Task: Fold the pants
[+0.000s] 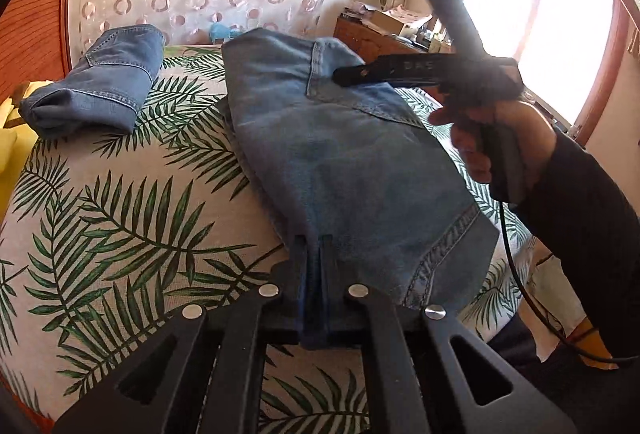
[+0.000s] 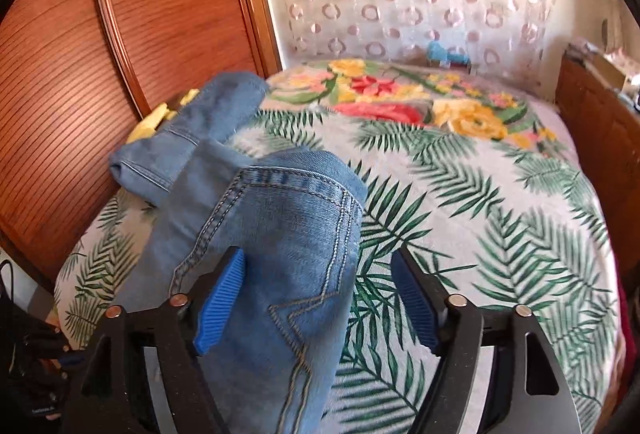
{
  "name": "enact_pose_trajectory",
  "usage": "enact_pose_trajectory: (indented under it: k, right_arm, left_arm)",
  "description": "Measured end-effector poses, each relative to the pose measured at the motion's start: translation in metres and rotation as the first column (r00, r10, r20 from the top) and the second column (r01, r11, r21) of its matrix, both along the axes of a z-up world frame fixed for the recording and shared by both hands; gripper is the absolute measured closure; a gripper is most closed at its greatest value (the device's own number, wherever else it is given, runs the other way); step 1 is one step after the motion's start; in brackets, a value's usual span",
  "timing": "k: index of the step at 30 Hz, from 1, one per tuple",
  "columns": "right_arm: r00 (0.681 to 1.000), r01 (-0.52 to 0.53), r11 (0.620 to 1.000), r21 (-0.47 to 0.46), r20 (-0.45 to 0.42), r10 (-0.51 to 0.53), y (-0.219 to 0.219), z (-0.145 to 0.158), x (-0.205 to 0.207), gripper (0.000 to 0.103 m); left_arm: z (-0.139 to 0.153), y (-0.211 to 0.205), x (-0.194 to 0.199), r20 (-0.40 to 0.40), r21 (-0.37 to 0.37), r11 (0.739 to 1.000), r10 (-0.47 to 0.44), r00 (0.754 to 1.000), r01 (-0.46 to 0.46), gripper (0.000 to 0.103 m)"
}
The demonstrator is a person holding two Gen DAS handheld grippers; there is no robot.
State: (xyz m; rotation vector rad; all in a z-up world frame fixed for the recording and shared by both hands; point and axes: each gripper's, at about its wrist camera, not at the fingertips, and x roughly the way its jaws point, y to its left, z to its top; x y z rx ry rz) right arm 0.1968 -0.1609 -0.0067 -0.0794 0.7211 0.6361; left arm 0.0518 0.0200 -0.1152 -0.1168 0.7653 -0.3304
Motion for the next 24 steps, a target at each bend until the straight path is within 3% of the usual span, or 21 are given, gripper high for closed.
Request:
enact_pose_trajectory:
  k: [5, 15, 21, 23, 24]
  right_arm:
    - [0.993, -0.026, 0.998, 0.059, -0.111, 0.033, 0.0, -0.017, 0.024, 0.02]
    - [0.973, -0.053, 0.988, 0.145, -0.214, 0.084, 0.003, -0.031, 0.039, 0.025]
    - [0.965, -0.073, 0.982, 0.173, -0.236, 0.113, 0.004, -0.032, 0.04, 0.041]
    - [0.961, -0.094, 0.976, 0.197, -0.238, 0.141, 0.005, -0.028, 0.037, 0.062]
    - [0.962, -0.101, 0.975, 0.2, -0.231, 0.148, 0.005, -0.025, 0.035, 0.068]
  left_arm:
    - [-0.002, -0.001, 0.001, 0.0, -0.001, 1.0, 0.002, 1.0, -0.002, 0.097]
    - [-0.002, 0.003, 0.001, -0.001, -0.01, 1.0, 0.001, 1.0, -0.001, 0.097]
    - [-0.002, 0.003, 0.001, 0.001, -0.013, 1.0, 0.001, 1.0, -0.001, 0.097]
    - [-0.001, 0.004, 0.001, 0.003, -0.015, 1.0, 0.003, 1.0, -0.003, 0.097]
    - [0.0, 0.005, 0.001, 0.005, -0.021, 1.0, 0.007, 1.0, -0.006, 0.097]
